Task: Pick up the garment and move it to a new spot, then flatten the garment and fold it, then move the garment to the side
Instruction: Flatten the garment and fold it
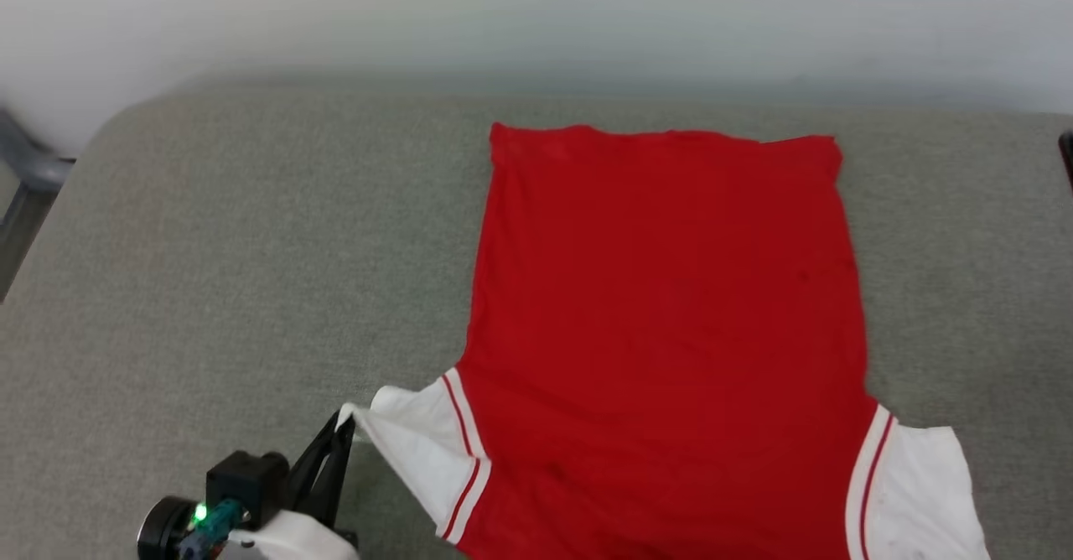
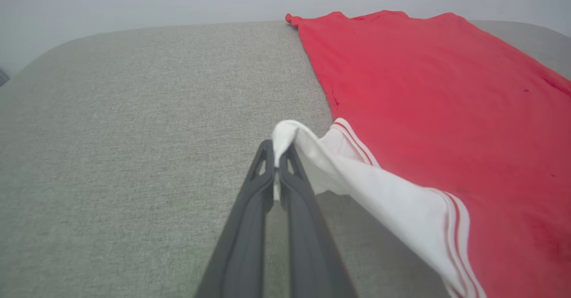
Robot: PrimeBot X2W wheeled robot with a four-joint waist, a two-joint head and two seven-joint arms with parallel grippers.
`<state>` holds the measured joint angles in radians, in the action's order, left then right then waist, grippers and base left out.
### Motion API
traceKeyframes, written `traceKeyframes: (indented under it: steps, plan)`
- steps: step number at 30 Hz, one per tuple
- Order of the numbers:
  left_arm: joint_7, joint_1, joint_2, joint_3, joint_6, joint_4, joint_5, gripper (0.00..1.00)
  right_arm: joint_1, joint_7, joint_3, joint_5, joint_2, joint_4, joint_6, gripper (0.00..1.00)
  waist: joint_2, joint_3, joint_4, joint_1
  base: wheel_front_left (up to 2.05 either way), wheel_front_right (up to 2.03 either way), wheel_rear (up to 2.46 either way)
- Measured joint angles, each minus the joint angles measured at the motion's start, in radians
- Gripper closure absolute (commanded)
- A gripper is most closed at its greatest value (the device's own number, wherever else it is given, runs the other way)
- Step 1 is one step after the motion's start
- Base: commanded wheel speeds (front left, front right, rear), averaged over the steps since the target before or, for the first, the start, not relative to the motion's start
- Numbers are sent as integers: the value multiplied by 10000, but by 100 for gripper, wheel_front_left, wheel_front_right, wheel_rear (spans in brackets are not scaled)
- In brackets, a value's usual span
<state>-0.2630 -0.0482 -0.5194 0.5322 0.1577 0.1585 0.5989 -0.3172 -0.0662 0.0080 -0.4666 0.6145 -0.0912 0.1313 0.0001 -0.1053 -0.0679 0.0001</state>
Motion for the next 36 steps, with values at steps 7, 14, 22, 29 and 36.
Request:
traceKeyframes:
  steps: [7, 14, 22, 29, 36]
  plan:
    - [0, -796, 433, -31, 4, -499, -418, 100, -2757, -2637, 765, -213, 261, -554, 2, 0, 0, -1075, -631, 1, 0, 0, 0]
    - [0, -1267, 943, -219, -69, -1014, -947, 100, -5180, -6123, 1193, -594, 316, -2253, 0, 0, 0, -2221, -1197, 1, 0, 0, 0]
    - [0, -1714, 1561, -401, -268, -1335, -1453, 100, -7158, -9198, 1135, -196, 290, -3760, -2, 0, 0, -3516, -1782, 1, 0, 0, 0]
    - [0, -1997, 2056, -591, -612, -1361, -1873, 100, -7752, -9829, 976, 662, -44, -4142, -2, 0, 0, -4489, -2205, 1, 0, 0, 0]
    - [0, -2081, 2489, -932, -968, -1256, -2226, 100, -7352, -9764, 855, 809, -146, -4587, -4, 0, 0, -5000, -2462, -1, 0, 0, 0]
